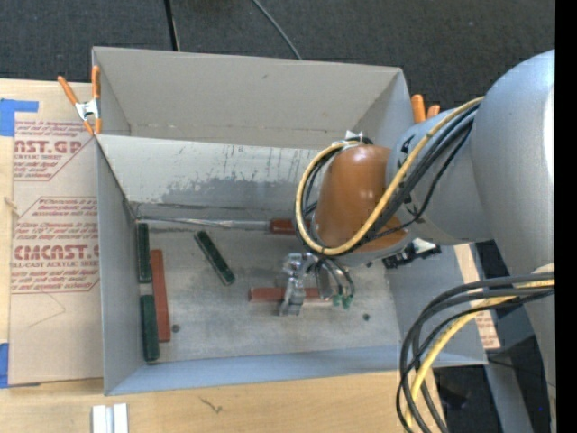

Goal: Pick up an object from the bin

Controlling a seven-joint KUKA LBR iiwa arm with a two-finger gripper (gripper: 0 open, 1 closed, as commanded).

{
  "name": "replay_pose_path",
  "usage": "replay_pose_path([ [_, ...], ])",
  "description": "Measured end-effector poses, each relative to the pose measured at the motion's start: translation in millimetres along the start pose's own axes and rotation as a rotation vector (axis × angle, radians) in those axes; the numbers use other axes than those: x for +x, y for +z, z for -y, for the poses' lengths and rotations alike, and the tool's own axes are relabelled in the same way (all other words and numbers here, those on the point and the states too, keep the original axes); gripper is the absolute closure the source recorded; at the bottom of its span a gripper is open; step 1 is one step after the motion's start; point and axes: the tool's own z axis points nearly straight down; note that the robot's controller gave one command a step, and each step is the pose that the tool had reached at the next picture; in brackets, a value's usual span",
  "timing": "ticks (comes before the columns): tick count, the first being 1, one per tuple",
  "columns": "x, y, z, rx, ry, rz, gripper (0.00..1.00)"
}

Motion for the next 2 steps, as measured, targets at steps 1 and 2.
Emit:
replay_pose_path([
  [1,0.0,0.0,0.0,0.0,0.0,0.0,1.0],
  [2,0.0,-0.1,0.0,0.0,0.0,0.0,1.0],
])
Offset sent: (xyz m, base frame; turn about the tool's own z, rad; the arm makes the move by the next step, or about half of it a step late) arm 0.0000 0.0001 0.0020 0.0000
